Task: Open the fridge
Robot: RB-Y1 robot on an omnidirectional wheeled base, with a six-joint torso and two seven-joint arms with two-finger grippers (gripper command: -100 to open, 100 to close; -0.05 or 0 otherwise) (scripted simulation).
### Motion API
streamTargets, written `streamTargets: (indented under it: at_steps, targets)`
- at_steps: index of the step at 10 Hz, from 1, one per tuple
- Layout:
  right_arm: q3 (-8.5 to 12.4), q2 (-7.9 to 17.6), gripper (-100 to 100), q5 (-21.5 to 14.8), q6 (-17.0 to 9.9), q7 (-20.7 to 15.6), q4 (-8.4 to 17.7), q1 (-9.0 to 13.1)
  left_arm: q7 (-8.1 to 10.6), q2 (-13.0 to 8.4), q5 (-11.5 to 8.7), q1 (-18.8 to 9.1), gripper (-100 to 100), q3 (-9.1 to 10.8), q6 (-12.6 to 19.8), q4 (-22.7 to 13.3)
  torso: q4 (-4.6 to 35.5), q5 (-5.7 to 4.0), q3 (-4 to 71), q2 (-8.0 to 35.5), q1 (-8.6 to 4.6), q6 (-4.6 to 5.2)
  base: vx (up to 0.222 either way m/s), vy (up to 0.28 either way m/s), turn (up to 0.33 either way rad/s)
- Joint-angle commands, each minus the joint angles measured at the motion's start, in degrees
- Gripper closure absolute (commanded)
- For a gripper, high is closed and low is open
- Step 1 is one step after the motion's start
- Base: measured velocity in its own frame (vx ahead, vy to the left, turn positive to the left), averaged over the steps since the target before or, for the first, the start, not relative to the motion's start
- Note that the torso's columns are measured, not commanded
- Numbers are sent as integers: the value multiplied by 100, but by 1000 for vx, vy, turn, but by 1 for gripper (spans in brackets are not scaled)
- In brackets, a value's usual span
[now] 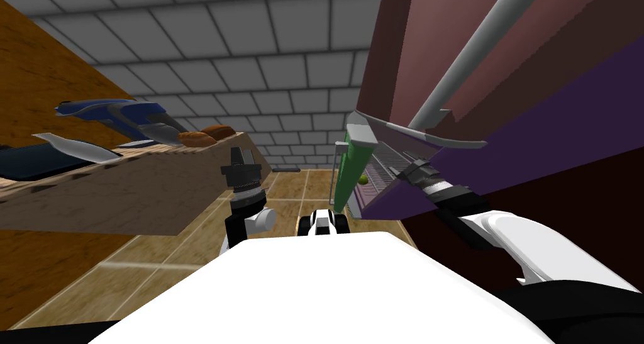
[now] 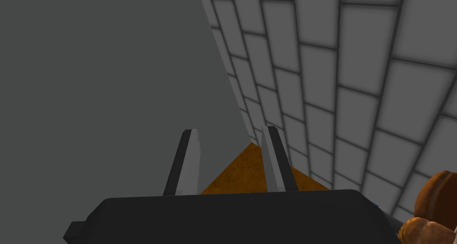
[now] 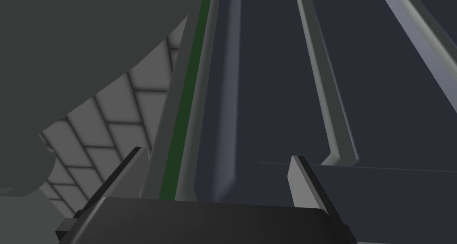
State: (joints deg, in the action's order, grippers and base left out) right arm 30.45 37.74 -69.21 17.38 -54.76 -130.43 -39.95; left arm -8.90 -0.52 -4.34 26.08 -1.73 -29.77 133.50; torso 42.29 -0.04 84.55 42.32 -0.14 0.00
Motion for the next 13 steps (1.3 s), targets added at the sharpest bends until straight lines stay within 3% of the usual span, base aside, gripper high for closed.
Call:
streamTargets:
  at_steps: [1,2,3,7,11,13]
  targets:
    - [130,111,-100,45,4,112,-36,-56,0,0,0,1,0,0,0,0,-1,4,4,-7,20,2,39,84,-55]
    - [94,97,-100,25,-10,94,-39,-52,0,0,0,0,0,0,0,0,-2,7,5,-8,22,0,10,29,-14]
    - [98,102,100,26,-15,107,-41,-53,0,0,0,0,0,0,0,0,0,2,0,0,4,0,1,6,-3]
    - [385,134,100,39,-261,224,253,-213,0,2,0,1,0,-2,0,0,-7,16,15,-25,54,-1,63,212,32]
    - [576,156,100,48,-425,304,450,-320,0,2,0,0,0,-2,0,1,0,5,0,1,19,1,84,275,31]
    - [768,178,100,57,-589,383,647,-427,0,2,0,0,0,-2,0,0,5,1,-10,14,9,1,73,266,40]
